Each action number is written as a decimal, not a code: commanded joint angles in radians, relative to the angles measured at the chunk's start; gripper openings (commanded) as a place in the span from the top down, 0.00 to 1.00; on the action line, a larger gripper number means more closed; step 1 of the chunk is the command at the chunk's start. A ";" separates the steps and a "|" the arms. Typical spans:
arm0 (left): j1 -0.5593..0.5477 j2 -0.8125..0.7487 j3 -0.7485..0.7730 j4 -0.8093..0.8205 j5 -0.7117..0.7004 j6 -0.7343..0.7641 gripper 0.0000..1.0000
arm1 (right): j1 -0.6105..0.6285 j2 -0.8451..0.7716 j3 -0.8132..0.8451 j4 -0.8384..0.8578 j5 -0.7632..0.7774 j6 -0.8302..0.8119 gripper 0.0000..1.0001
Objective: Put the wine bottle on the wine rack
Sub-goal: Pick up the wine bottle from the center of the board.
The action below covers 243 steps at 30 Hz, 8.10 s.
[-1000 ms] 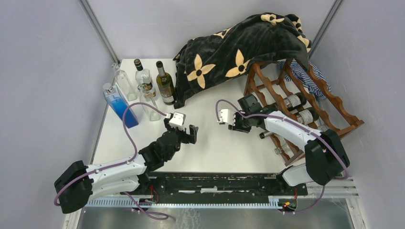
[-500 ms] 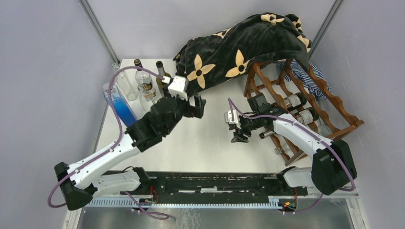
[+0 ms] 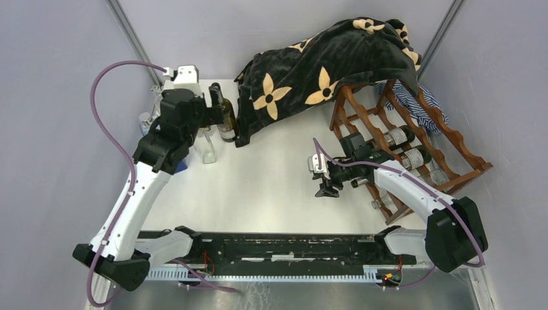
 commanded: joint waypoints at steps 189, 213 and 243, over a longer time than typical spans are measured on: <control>-0.373 -0.263 -0.617 0.292 0.557 0.008 0.00 | 0.043 -0.115 0.057 -0.077 0.076 -0.249 1.00; -0.226 -0.031 -0.702 0.561 1.231 -0.045 0.05 | 0.033 -0.067 0.313 -0.386 -0.021 -0.564 1.00; -0.224 0.062 -0.740 0.710 1.288 -0.198 0.31 | -0.006 -0.061 0.353 -0.352 -0.074 -0.494 1.00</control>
